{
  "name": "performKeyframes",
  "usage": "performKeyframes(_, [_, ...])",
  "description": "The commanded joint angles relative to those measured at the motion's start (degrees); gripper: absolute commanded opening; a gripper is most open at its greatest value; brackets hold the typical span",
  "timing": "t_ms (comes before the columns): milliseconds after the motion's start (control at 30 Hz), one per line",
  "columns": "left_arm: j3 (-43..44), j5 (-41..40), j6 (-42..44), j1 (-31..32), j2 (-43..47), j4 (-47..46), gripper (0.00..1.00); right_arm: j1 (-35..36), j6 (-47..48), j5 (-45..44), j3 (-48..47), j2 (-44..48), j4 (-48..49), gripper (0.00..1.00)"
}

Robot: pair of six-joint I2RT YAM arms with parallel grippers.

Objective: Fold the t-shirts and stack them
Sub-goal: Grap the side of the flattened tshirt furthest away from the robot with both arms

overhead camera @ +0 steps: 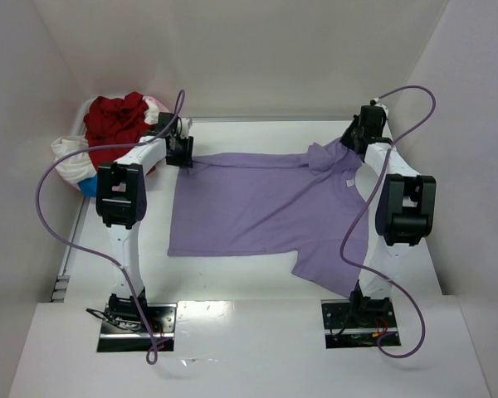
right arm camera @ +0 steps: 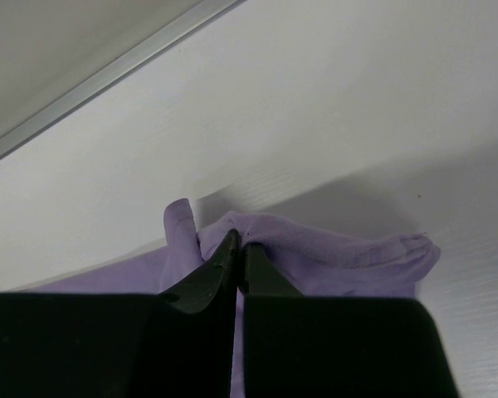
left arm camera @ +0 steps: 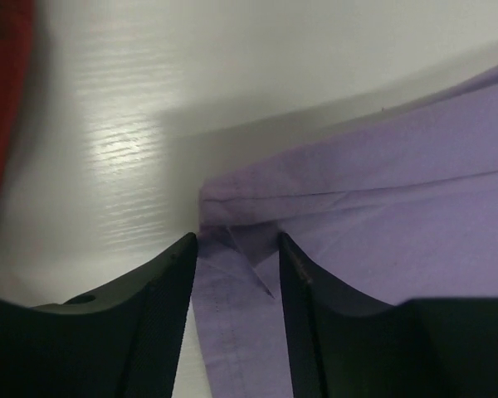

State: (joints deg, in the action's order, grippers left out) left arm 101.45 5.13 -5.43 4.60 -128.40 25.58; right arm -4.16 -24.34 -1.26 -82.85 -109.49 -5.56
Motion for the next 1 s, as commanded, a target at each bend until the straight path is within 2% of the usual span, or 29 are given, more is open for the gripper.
performKeyframes(0, [3.3, 0.1, -1.0, -0.5, 0.6, -1.9, 0.53, 0.5, 1.0, -0.8, -1.8, -1.1, 1.3, 0.02])
performKeyframes(167, [3.8, 0.6, -1.5, -0.5, 1.8, -1.9, 0.6, 0.5, 1.0, -0.8, -2.3, -1.1, 1.3, 0.02])
performKeyframes(600, [6.2, 2.3, -2.7, -1.0, -0.5, -4.7, 0.58, 0.5, 2.0, -1.4, -2.8, -0.5, 0.7, 0.02])
performKeyframes(733, [8.3, 2.3, -2.7, -1.0, -2.8, -2.8, 0.58, 0.5, 2.0, -1.4, -2.8, -0.5, 0.7, 0.02])
performKeyframes(967, [6.0, 2.8, -2.7, -1.0, -1.5, -2.6, 0.57, 0.5, 2.0, -1.9, -2.8, -0.5, 0.7, 0.02])
